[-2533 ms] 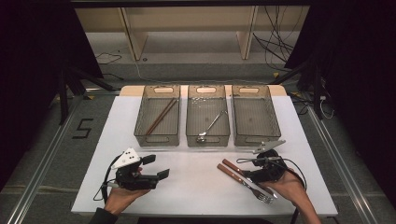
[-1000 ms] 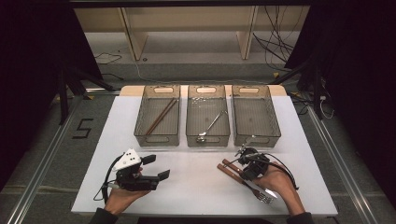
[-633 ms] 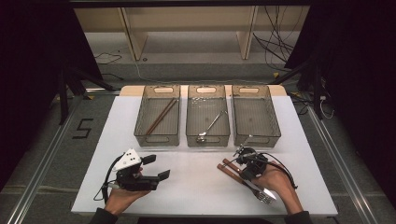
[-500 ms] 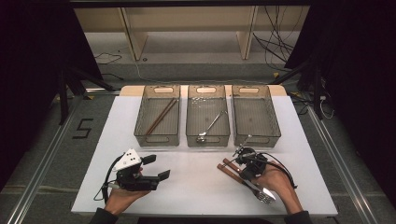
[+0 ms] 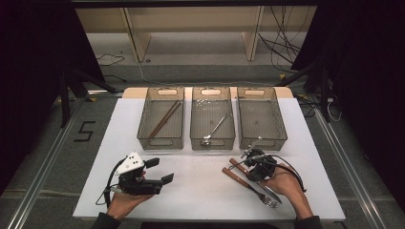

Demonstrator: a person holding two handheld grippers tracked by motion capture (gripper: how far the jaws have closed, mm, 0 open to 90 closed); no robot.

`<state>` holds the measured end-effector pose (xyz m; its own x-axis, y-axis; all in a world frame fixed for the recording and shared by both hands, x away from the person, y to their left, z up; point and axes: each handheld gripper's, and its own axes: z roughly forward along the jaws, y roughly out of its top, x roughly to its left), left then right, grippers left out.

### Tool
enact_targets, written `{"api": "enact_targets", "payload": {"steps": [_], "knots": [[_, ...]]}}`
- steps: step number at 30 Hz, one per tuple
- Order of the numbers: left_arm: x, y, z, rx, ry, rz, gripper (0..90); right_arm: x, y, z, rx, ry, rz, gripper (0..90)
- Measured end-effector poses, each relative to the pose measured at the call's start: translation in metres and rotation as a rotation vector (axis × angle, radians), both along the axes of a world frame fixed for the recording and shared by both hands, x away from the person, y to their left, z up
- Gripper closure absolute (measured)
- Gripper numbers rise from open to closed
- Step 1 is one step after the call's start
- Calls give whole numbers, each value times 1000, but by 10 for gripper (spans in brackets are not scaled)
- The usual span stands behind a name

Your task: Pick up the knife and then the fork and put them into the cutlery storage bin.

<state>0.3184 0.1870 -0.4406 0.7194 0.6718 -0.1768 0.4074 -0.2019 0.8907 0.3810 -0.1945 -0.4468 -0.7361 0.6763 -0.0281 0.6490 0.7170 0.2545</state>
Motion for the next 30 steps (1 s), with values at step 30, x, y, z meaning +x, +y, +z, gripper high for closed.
{"api": "enact_targets", "payload": {"steps": [30], "knots": [[0,0,0,-1,-1,4,189,-2,-16,27,110,-118,-22,775]]}}
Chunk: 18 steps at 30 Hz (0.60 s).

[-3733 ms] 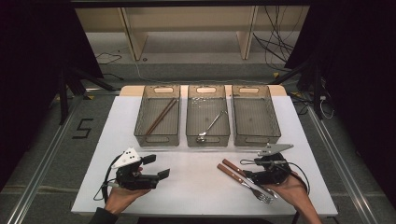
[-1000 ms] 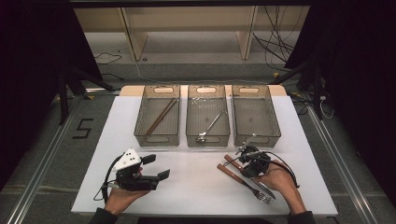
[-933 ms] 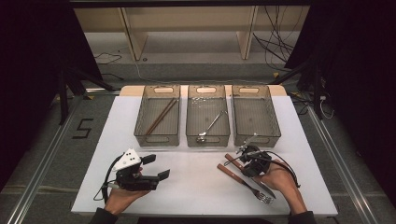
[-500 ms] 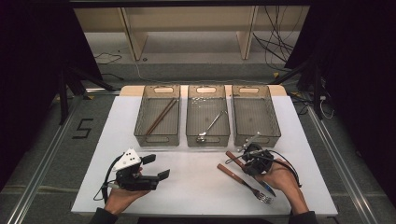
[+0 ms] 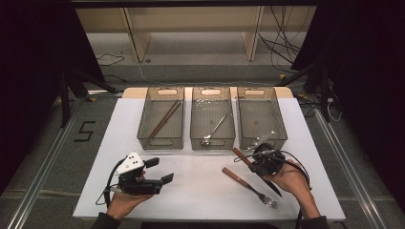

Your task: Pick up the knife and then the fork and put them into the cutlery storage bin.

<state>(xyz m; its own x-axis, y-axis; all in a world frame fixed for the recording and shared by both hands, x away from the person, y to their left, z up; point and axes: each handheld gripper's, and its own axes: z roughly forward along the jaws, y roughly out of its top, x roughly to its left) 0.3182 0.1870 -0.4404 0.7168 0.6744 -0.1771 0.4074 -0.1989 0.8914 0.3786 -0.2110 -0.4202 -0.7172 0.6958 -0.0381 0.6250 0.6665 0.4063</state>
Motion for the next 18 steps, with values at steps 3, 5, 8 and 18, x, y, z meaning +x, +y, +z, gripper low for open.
{"api": "enact_targets", "payload": {"steps": [3,5,8,18], "knots": [[0,0,0,-3,1,1,189,1,-5,7,43,-25,-7,775],[0,1,0,-4,-1,3,189,1,-7,10,59,-31,-15,775],[0,2,1,-7,-7,10,189,4,-13,19,99,-59,-33,774],[1,4,1,-10,-7,20,189,23,-35,46,276,-147,-118,774]]}}
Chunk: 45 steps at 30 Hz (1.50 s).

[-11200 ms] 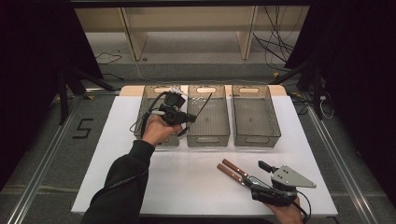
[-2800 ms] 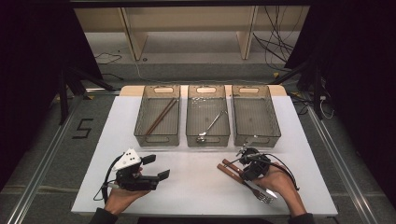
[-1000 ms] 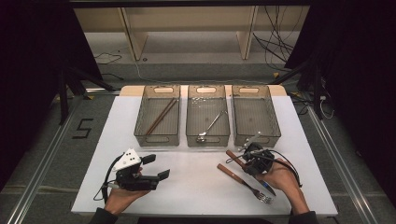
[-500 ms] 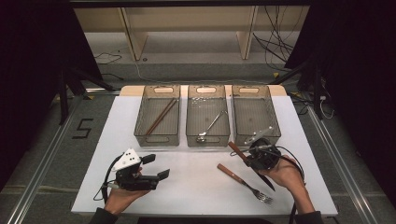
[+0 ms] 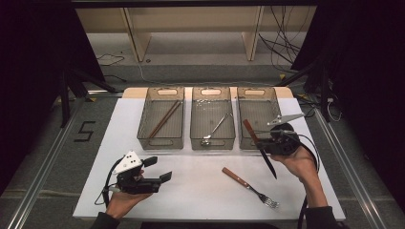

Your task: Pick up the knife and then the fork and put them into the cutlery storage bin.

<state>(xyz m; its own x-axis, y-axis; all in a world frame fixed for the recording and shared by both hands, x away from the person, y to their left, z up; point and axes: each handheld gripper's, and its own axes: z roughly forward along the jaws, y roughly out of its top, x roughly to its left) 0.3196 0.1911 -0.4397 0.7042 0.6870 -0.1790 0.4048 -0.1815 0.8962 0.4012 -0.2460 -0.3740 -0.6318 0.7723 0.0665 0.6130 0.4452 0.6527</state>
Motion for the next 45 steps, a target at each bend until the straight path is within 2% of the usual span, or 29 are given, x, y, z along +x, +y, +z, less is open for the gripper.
{"api": "enact_targets", "payload": {"steps": [5,6,9,10,17,29,39,45], "knots": [[0,1,0,-1,-2,3,189,9,-6,12,44,-28,-37,774],[0,1,0,-3,-1,4,189,14,-8,18,58,-43,-48,774],[0,1,0,-10,0,8,188,19,-9,23,63,-48,-58,774],[1,2,0,-6,-2,8,189,24,-9,28,69,-56,-68,774],[1,3,0,-12,-5,11,189,41,-11,39,100,-69,-98,774],[1,3,-1,-10,-4,10,189,71,-8,55,110,-78,-138,774],[1,3,0,-14,-4,8,188,86,-11,53,160,-88,-180,775],[1,3,0,-11,-3,7,188,95,-12,50,153,-92,-206,775]]}}
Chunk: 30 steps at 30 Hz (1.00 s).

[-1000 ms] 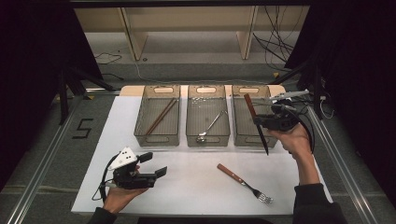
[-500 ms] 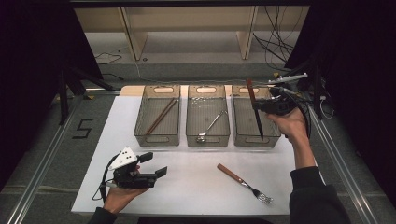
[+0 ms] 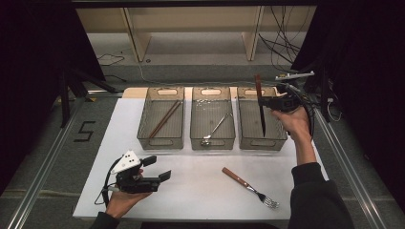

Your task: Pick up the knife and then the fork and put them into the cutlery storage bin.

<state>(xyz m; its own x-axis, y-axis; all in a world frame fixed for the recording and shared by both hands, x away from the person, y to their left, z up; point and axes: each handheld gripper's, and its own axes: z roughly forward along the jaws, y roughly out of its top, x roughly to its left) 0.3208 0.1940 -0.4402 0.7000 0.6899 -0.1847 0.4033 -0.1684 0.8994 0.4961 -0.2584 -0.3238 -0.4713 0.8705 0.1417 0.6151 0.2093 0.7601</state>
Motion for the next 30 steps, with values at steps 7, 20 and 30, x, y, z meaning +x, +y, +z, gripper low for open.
{"api": "enact_targets", "payload": {"steps": [7,20,30], "knots": [[0,0,0,-2,-1,-1,189,10,-3,-7,-10,8,-34,775],[-1,-1,0,-4,-2,-3,189,18,-6,-27,-32,31,-73,774],[-1,-1,0,-3,-4,-4,189,21,-7,-45,-48,78,-90,774]]}}
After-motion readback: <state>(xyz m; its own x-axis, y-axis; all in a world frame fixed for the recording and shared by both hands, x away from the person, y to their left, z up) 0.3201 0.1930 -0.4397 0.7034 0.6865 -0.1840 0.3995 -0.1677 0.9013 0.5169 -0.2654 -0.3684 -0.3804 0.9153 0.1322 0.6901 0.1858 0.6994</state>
